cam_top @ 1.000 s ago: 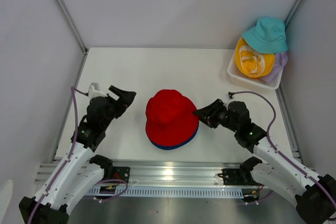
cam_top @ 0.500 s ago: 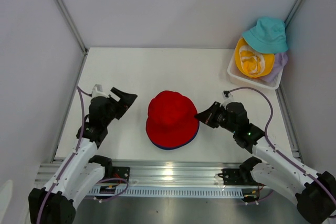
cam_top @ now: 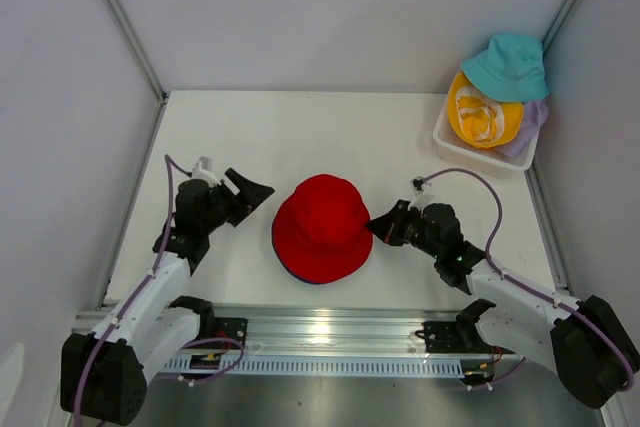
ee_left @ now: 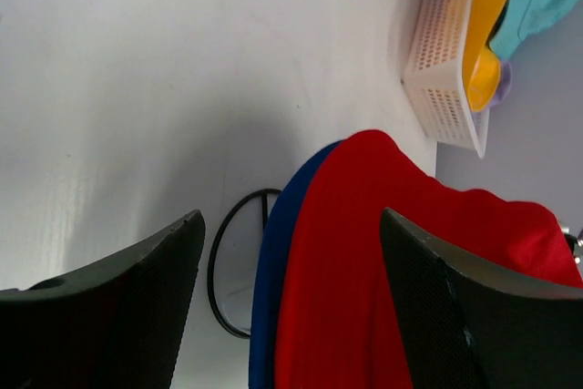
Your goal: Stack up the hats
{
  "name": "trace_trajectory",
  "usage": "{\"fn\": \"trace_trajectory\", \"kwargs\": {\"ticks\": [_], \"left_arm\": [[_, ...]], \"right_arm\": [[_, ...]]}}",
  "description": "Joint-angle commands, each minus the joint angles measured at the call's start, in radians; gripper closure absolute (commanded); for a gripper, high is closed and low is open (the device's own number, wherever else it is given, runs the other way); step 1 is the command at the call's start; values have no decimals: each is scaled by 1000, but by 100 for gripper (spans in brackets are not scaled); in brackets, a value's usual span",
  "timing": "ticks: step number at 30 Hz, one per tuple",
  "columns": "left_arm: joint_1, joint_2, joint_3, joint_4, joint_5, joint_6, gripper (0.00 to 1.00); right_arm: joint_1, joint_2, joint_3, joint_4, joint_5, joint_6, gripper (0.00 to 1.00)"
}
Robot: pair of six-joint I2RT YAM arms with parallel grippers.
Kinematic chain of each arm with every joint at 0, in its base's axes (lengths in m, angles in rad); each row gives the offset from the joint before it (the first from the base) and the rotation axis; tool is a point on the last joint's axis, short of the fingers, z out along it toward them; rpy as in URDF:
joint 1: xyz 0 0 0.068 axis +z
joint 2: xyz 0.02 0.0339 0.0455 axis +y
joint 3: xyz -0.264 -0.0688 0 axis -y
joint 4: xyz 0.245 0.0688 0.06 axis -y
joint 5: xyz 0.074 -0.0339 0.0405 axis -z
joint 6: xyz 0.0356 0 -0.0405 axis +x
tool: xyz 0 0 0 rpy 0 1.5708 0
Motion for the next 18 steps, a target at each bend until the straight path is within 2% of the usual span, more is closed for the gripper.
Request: {"fn": "trace_trajectory", "kwargs": {"ticks": [1,3,4,5,10,14,15,18], "left_arm": [[11,5,41,37,137,47,20],[11,-12,17,43,176,14,26],[11,-16,-2,61,183,-2,36],[11,-18,-19,78,202,-26,38],[11,8,-60,162,246,-71,44],[11,56,-117,259,283,-106,42],[11,66,-155,346,313,-121,42],[11,94,-184,454,346,-169,42]], "right_arm": [[3,-6,26,45,37,-66,100],[3,-15,32,25,57,-86,100],[-1,-15,34,23,62,-91,100],[-10,-9,32,22,59,-94,100],[-41,19,43,31,13,-95,100],[-61,46,69,31,-18,-114,100],[-72,54,72,36,-27,-115,100],[-79,85,91,37,-53,-117,100]]}}
